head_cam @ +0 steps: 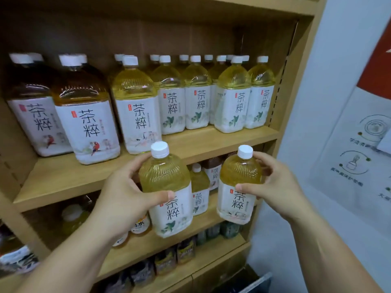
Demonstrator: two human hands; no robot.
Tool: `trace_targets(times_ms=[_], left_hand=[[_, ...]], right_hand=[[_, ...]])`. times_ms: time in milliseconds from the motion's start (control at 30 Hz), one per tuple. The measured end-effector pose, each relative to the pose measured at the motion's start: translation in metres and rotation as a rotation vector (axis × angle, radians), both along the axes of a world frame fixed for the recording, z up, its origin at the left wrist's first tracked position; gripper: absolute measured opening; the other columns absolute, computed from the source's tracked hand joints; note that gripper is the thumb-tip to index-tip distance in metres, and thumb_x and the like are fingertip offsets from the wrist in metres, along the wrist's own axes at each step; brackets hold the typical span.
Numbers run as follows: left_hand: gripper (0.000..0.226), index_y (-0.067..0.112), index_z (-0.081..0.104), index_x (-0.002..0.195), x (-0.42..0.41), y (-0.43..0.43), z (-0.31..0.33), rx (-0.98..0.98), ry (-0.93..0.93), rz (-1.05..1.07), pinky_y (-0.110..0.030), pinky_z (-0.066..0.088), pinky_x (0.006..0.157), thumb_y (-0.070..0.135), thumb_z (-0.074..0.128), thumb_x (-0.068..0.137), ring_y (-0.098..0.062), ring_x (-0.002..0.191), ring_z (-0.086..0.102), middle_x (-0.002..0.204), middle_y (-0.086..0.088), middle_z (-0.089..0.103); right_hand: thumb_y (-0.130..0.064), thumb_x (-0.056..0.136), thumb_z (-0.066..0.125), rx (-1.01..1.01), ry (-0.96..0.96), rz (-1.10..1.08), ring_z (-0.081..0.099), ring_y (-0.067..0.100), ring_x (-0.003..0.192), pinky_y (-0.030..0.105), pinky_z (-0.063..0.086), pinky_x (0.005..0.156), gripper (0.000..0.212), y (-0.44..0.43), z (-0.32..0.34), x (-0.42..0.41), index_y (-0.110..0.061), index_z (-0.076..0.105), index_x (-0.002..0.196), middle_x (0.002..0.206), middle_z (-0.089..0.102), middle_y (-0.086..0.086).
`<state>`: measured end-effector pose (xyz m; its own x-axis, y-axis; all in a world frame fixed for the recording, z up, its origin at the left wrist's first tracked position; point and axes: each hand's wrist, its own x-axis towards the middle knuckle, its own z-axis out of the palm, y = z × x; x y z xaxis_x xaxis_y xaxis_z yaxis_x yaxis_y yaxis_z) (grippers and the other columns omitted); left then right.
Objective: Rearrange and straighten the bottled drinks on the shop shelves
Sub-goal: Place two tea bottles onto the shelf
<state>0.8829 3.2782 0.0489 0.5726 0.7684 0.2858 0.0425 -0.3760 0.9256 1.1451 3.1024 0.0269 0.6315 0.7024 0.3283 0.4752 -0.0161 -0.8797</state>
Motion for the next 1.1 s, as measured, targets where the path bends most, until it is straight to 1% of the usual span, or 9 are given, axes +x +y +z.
trace_targets(times_ms=[100, 233, 367, 500, 600, 667, 900, 967, 1100], left_hand=[[0.083, 0.032, 0.068, 0.123, 0.026, -0.008, -0.017, -0.010, 0.029, 0.025, -0.035, 0.056, 0.087, -0.008, 0.094, 0.055, -0.009, 0.097, 0.074, 0.106, 0.011, 0.078], [0.084, 0.031, 0.066, 0.126, 0.061, -0.021, -0.047, -0.011, 0.115, 0.018, -0.027, 0.057, 0.085, -0.003, 0.096, 0.055, -0.008, 0.097, 0.074, 0.108, 0.012, 0.077], [0.087, 0.035, 0.064, 0.127, 0.098, -0.027, -0.083, -0.038, 0.202, 0.011, -0.033, 0.056, 0.090, 0.007, 0.099, 0.053, -0.003, 0.099, 0.071, 0.109, 0.015, 0.076], [0.081, 0.044, 0.061, 0.115, 0.143, -0.031, -0.115, -0.082, 0.234, 0.015, -0.021, 0.056, 0.084, 0.000, 0.096, 0.057, 0.005, 0.094, 0.070, 0.102, 0.025, 0.074], [0.089, 0.037, 0.058, 0.131, 0.177, -0.024, -0.140, -0.152, 0.237, 0.034, -0.041, 0.058, 0.094, 0.004, 0.097, 0.058, -0.005, 0.103, 0.071, 0.113, 0.014, 0.074], [0.089, 0.044, 0.054, 0.129, 0.196, -0.018, -0.152, -0.160, 0.240, 0.046, -0.048, 0.056, 0.099, 0.007, 0.096, 0.060, -0.013, 0.112, 0.069, 0.122, 0.009, 0.071], [0.094, 0.051, 0.047, 0.134, 0.232, -0.013, -0.170, -0.026, 0.293, 0.099, -0.047, 0.049, 0.107, 0.019, 0.097, 0.060, -0.017, 0.122, 0.057, 0.134, 0.006, 0.056], [0.094, 0.064, 0.045, 0.123, 0.231, -0.013, -0.168, -0.060, 0.266, 0.067, -0.048, 0.051, 0.105, 0.029, 0.098, 0.054, -0.016, 0.122, 0.059, 0.133, 0.009, 0.058], [0.098, 0.065, 0.049, 0.128, 0.218, -0.017, -0.137, -0.073, 0.218, -0.001, -0.048, 0.054, 0.100, 0.046, 0.095, 0.043, -0.014, 0.120, 0.064, 0.129, 0.013, 0.065]], right_hand=[[-0.008, 0.057, 0.098, -0.006, 0.018, 0.031, 0.071, 0.003, 0.096, 0.029, 0.060, 0.077, 0.078, -0.008, -0.012, 0.025, -0.037, 0.067, 0.122, 0.105, 0.074, -0.016], [-0.010, 0.058, 0.098, -0.039, 0.051, 0.036, 0.068, -0.002, 0.096, 0.026, 0.059, 0.076, 0.078, -0.025, -0.037, 0.055, -0.037, 0.066, 0.124, 0.106, 0.072, -0.019], [-0.015, 0.059, 0.098, -0.110, 0.038, 0.010, 0.062, -0.008, 0.099, 0.015, 0.049, 0.074, 0.078, -0.044, -0.064, 0.077, -0.044, 0.061, 0.122, 0.110, 0.068, -0.020], [-0.022, 0.058, 0.099, -0.150, 0.044, -0.040, 0.060, 0.001, 0.109, 0.027, 0.052, 0.087, 0.079, -0.059, -0.092, 0.098, -0.045, 0.060, 0.124, 0.119, 0.065, -0.018], [-0.026, 0.056, 0.099, -0.165, 0.073, -0.082, 0.060, 0.004, 0.109, 0.034, 0.055, 0.089, 0.081, -0.066, -0.111, 0.109, -0.042, 0.061, 0.126, 0.118, 0.065, -0.016], [-0.028, 0.056, 0.099, -0.181, 0.067, -0.100, 0.059, 0.003, 0.110, 0.034, 0.054, 0.090, 0.082, -0.070, -0.119, 0.112, -0.044, 0.060, 0.126, 0.119, 0.064, -0.017], [-0.024, 0.054, 0.100, -0.228, 0.063, -0.101, 0.056, -0.003, 0.109, 0.025, 0.048, 0.086, 0.084, -0.077, -0.129, 0.117, -0.047, 0.060, 0.124, 0.118, 0.062, -0.023], [-0.024, 0.052, 0.100, -0.229, 0.061, -0.103, 0.057, -0.003, 0.109, 0.028, 0.049, 0.090, 0.084, -0.076, -0.128, 0.118, -0.048, 0.060, 0.123, 0.117, 0.063, -0.023], [-0.023, 0.053, 0.100, -0.219, 0.043, -0.071, 0.057, -0.001, 0.109, 0.025, 0.048, 0.087, 0.084, -0.069, -0.114, 0.122, -0.050, 0.058, 0.120, 0.117, 0.063, -0.023]])
